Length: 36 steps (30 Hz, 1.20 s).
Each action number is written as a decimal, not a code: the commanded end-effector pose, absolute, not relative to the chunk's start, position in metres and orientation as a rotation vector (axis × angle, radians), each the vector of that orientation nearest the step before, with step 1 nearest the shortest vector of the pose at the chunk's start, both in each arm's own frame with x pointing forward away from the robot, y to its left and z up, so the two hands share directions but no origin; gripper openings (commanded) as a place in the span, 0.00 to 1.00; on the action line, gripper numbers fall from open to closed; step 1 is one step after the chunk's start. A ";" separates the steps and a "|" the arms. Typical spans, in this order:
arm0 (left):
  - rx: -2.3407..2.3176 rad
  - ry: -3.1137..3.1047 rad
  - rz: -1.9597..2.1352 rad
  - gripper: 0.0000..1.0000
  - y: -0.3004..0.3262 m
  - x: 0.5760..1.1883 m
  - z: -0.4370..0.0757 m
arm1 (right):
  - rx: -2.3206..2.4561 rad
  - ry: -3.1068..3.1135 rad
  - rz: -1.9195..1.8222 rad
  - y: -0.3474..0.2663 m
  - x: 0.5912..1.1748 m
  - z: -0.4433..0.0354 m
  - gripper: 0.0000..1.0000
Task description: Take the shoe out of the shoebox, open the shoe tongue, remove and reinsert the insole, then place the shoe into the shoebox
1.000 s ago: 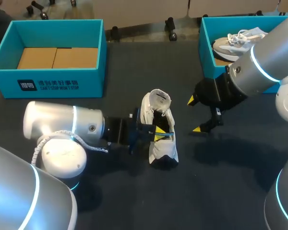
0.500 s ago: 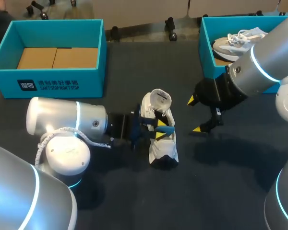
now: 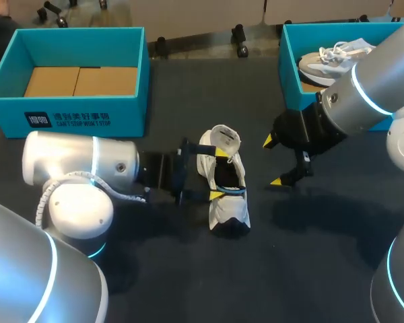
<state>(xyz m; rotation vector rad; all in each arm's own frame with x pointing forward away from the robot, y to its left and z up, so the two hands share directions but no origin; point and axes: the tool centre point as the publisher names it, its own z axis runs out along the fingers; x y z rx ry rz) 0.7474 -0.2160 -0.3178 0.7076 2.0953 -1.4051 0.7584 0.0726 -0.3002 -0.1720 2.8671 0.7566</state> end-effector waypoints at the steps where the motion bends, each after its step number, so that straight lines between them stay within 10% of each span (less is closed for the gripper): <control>1: 0.712 2.093 -1.407 0.69 -0.210 0.748 -0.315 | -0.172 2.866 0.757 0.073 0.758 -0.301 1.00; 16: 0.741 2.125 -1.435 0.20 -0.213 0.743 -0.318 | -0.172 2.866 0.757 0.073 0.758 -0.301 1.00; 27: 0.777 2.135 -1.418 0.45 -0.189 0.750 -0.300 | -0.172 2.866 0.757 0.073 0.758 -0.301 1.00; 36: 0.970 2.197 -1.380 0.24 -0.184 0.751 -0.296 | -0.172 2.866 0.757 0.073 0.758 -0.301 1.00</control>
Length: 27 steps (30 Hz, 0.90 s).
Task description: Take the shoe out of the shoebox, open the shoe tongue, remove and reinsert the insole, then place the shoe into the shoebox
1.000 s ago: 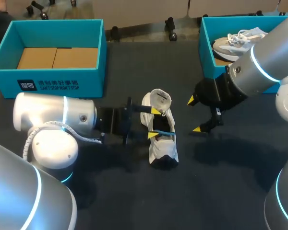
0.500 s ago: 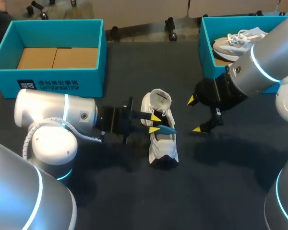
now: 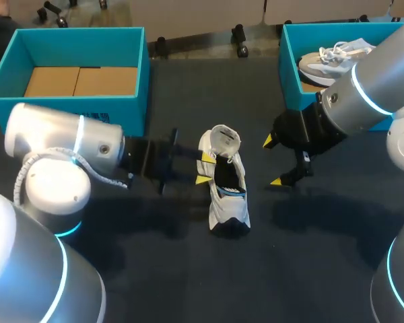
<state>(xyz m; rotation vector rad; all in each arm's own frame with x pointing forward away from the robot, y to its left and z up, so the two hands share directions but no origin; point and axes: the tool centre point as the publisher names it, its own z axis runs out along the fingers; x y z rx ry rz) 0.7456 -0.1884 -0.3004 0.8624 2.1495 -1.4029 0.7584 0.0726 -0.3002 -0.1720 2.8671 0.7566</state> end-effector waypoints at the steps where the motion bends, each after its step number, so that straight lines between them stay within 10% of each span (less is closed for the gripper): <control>1: 1.001 2.202 -1.375 0.13 -0.183 0.750 -0.296 | -0.172 2.866 0.757 0.073 0.758 -0.301 1.00; 5: 1.097 2.220 -1.343 0.00 -0.179 0.746 -0.295 | -0.172 2.866 0.757 0.073 0.758 -0.301 1.00; 27: 1.581 2.319 -1.120 0.00 -0.162 0.732 -0.287 | -0.172 2.866 0.757 0.073 0.758 -0.301 1.00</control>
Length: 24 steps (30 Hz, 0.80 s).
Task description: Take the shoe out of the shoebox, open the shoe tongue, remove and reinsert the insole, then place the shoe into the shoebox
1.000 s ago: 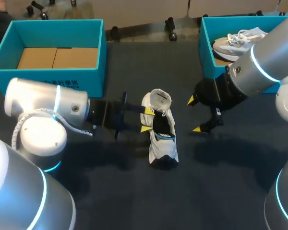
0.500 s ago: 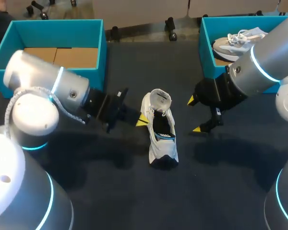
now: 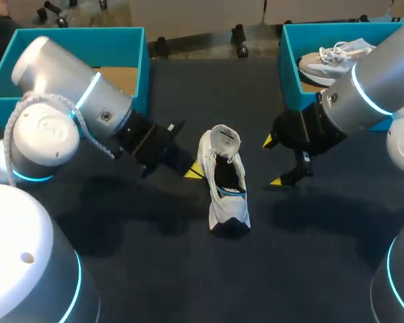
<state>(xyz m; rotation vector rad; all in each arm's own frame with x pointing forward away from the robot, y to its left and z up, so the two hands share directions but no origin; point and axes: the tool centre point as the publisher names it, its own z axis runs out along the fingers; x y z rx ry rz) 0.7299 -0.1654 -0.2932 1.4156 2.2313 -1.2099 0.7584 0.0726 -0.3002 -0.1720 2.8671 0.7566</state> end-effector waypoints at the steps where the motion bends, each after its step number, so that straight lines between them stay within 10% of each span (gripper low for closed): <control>1: 1.612 2.328 -1.096 0.00 -0.160 0.730 -0.288 | -0.172 2.866 0.757 0.073 0.758 -0.301 1.00; 24: 1.942 2.276 -0.836 0.00 -0.167 0.726 -0.278 | 0.031 2.952 0.661 0.007 0.744 -0.251 1.00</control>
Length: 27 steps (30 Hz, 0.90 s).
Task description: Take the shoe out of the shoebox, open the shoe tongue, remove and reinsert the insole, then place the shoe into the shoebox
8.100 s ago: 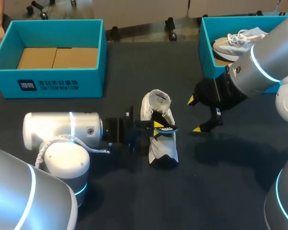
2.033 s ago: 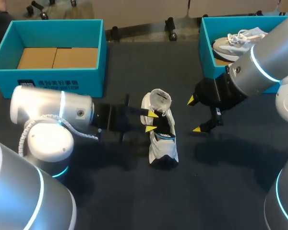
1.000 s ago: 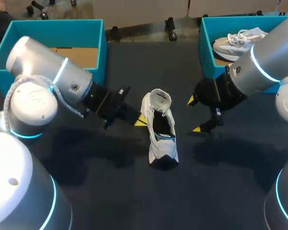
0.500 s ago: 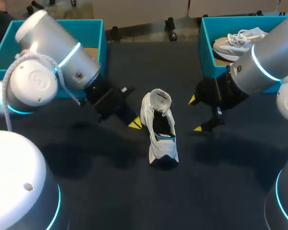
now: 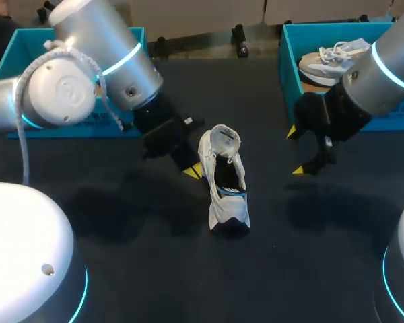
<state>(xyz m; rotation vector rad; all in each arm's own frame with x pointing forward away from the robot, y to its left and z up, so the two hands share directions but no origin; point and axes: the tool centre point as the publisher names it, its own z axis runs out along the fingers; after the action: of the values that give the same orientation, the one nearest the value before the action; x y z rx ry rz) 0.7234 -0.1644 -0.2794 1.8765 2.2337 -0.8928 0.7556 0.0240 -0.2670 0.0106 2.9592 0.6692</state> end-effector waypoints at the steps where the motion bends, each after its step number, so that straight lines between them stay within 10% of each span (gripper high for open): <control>1: 1.942 2.276 -0.836 0.00 -0.167 0.726 -0.278 | 0.033 2.963 0.643 0.004 0.743 -0.247 1.00; 27: 1.942 2.276 -0.836 0.00 -0.167 0.726 -0.278 | 0.135 3.035 0.465 -0.073 0.718 -0.153 1.00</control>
<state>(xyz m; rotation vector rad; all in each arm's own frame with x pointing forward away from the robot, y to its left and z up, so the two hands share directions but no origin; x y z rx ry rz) 0.7249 -0.1662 -0.2784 1.9380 2.2740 -0.8403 0.7278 -0.0636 -0.1729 0.1422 3.0402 0.4698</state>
